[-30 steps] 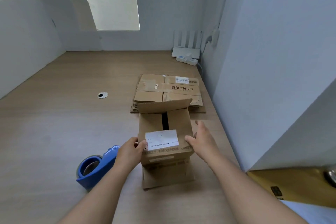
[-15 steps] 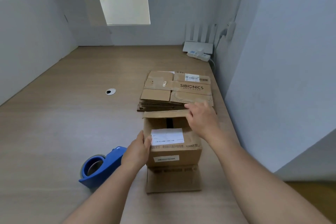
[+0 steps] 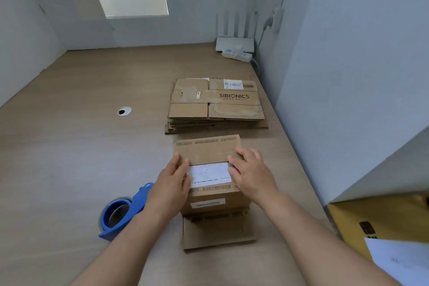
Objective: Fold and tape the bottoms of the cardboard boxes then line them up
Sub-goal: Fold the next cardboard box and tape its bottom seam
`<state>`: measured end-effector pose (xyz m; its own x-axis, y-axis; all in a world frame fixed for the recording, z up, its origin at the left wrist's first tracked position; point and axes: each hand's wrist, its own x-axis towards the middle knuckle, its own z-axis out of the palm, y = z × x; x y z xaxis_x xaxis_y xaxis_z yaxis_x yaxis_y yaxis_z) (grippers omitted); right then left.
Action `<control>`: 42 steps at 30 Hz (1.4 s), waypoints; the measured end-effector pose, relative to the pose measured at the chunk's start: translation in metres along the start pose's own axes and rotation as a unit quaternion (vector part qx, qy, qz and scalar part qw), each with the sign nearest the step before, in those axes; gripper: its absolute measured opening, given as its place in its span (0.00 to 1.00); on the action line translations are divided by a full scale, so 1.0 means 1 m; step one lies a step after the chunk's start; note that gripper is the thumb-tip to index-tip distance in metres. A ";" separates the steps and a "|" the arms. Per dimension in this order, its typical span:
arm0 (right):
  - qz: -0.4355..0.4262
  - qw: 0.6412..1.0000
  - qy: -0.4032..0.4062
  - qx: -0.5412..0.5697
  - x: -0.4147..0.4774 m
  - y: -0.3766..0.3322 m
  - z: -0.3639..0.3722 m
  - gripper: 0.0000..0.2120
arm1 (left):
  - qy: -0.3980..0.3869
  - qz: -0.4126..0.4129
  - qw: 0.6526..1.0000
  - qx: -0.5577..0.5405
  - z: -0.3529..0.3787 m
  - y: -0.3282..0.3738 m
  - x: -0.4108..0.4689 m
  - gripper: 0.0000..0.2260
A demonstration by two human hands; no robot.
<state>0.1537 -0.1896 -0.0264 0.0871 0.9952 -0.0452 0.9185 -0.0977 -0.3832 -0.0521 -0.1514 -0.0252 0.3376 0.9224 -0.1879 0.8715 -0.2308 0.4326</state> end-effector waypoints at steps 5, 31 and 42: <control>-0.008 0.997 0.054 -0.060 -0.001 -0.016 0.007 0.17 | 0.007 0.029 0.994 0.109 -0.006 -0.004 -0.001 0.23; 0.003 0.997 0.021 -0.076 -0.006 -0.036 0.016 0.24 | 0.015 -0.267 0.960 0.081 0.003 -0.095 -0.030 0.15; -0.048 0.990 0.087 -0.102 -0.005 -0.038 0.018 0.19 | 0.192 -0.060 0.978 -0.060 -0.078 -0.048 -0.030 0.19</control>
<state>0.1116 -0.1913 -0.0288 0.0442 0.9878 0.1493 0.9830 -0.0164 -0.1828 -0.1317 -0.1442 0.0281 0.0574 0.9941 0.0919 0.8410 -0.0978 0.5321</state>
